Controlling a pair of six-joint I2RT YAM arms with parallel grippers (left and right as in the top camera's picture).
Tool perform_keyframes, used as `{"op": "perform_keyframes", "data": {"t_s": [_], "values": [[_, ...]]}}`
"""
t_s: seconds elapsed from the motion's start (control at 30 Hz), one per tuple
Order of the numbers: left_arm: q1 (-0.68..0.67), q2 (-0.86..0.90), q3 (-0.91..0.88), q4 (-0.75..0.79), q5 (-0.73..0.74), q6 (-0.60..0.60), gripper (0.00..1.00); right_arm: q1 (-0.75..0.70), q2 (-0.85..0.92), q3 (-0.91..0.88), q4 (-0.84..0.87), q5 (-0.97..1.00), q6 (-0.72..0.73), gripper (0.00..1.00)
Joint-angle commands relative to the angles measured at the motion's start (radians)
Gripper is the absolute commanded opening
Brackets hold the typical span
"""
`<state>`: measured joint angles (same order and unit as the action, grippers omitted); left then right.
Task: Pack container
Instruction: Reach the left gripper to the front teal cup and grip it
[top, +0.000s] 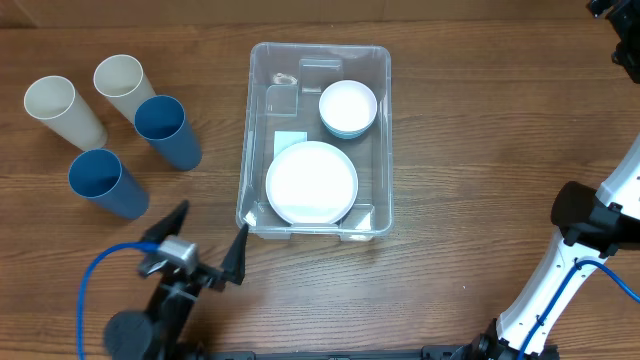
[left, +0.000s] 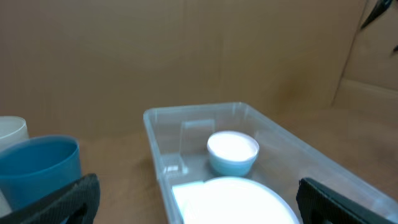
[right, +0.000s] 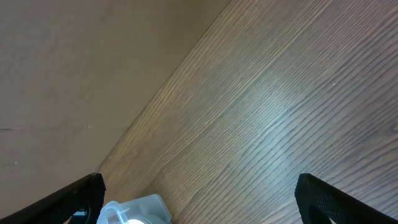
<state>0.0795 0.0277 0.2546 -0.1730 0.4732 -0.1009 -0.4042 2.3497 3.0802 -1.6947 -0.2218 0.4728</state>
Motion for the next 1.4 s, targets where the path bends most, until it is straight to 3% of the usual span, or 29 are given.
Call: {"op": "perform_keyframes", "data": {"t_s": [0.0, 0.13, 0.23, 0.33, 0.5, 0.6, 0.87, 1.13, 1.3, 1.33, 1.37], "values": [[0.006, 0.145, 0.311, -0.179, -0.087, -0.059, 1.00, 0.001, -0.016, 0.002, 0.002, -0.005, 0.006, 1.00], [0.006, 0.515, 0.657, -0.515, -0.075, -0.019, 1.00, 0.001, -0.016, 0.002, 0.002, -0.005, 0.006, 1.00], [0.006, 0.843, 0.954, -0.777, 0.130, -0.018, 1.00, 0.001, -0.016, 0.002, 0.002, -0.005, 0.006, 1.00], [0.006, 1.008, 1.048, -0.886, 0.179, -0.019, 1.00, 0.001, -0.016, 0.002, 0.002, -0.005, 0.006, 1.00], [0.006, 1.217, 1.050, -0.846, 0.160, 0.007, 0.98, 0.001, -0.016, 0.002, 0.002, -0.005, 0.006, 1.00], [0.006, 1.315, 1.070, -0.797, -0.021, -0.073, 0.92, 0.001, -0.016, 0.002, 0.002, -0.005, 0.006, 1.00], [0.004, 1.430, 1.095, -0.618, -0.436, -0.071, 1.00, 0.001, -0.016, 0.002, 0.002, -0.005, 0.006, 1.00], [0.004, 1.576, 1.095, -0.502, -0.454, -0.030, 0.97, 0.001, -0.016, 0.002, 0.002, -0.005, 0.006, 1.00], [0.004, 1.656, 1.095, -0.495, -0.454, -0.031, 0.78, 0.001, -0.016, 0.002, 0.002, -0.005, 0.006, 1.00], [0.004, 1.659, 1.095, -0.494, -0.454, -0.034, 0.70, 0.001, -0.016, 0.002, 0.002, -0.005, 0.006, 1.00], [0.004, 1.659, 1.095, -0.491, -0.454, -0.034, 0.54, 0.001, -0.016, 0.002, 0.002, -0.005, 0.006, 1.00]]}}
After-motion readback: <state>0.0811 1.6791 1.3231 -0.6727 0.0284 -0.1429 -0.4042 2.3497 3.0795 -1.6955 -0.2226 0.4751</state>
